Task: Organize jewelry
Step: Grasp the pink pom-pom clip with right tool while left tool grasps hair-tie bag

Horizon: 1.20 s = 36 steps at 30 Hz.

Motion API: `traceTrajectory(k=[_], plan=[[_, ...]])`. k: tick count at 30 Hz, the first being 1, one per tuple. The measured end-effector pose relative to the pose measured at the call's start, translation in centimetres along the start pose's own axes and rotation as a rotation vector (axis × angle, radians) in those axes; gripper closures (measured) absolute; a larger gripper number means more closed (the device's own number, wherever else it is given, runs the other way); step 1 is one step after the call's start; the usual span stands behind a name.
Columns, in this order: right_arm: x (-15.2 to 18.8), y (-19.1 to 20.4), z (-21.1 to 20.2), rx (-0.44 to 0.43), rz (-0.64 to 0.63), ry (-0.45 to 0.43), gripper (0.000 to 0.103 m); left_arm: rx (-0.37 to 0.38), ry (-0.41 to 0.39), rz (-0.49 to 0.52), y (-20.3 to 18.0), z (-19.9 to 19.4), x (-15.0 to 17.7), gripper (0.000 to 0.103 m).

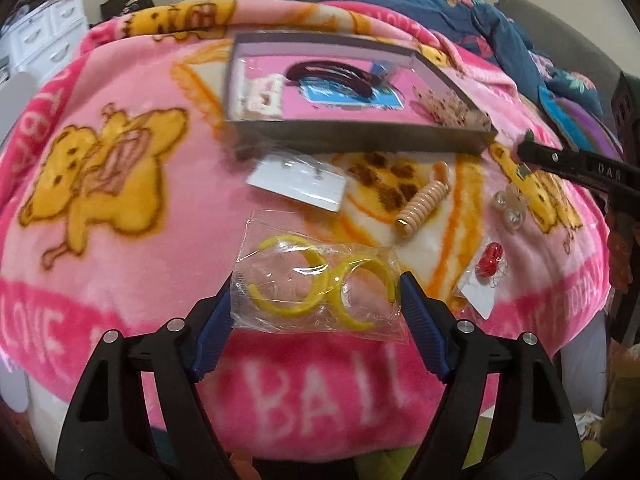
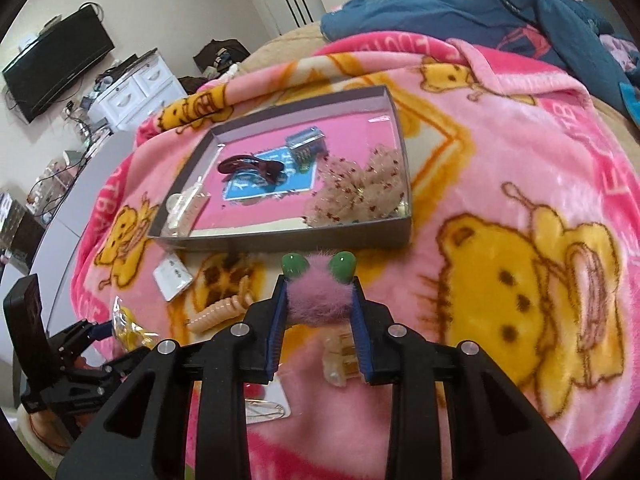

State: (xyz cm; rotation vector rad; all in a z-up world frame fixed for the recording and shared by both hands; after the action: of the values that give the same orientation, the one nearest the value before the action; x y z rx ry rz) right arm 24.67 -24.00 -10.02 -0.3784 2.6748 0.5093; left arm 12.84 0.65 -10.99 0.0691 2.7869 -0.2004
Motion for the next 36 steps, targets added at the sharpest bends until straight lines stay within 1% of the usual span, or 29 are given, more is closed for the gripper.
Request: traceTrajectory(k=[9,17,25,36], plan=[[-0.1,2.5,-1.0,-0.032,-0.039,-0.033,0.075,-0.023,-0.070,-0.116,4.1,-3.4,-0.3,0.033],[-1.1,4.7,-1.4,-0.069,-0.076,-0.054,0.075,-0.032,-0.118,-0.172,6.2,-5.9,-1.4,0.033],[-2.6,6.1,-1.9,-0.094,-0.103,-0.081,0.075,-0.032,-0.161,-0.193,6.8,-7.6,-3.4,0.033],[-5.1,6.4,-3.0,-0.104,-0.124,-0.133,0.075,-0.030,-0.218,-0.163,5.7,-9.5,-7.6,0.033]])
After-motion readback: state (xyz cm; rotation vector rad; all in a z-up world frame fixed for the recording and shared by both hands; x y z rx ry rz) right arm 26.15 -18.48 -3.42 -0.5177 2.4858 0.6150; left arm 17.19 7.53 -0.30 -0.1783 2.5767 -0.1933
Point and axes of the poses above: each gripper's, at about its wrist camera, not at the fingertips, and z roughly the way its jaws point, y to its left, x to its underside, the point moved 7 cm from there along z, roughly the way its jaws point, and after that the axes turned 12 degrees about y, right-handed, at the moved point
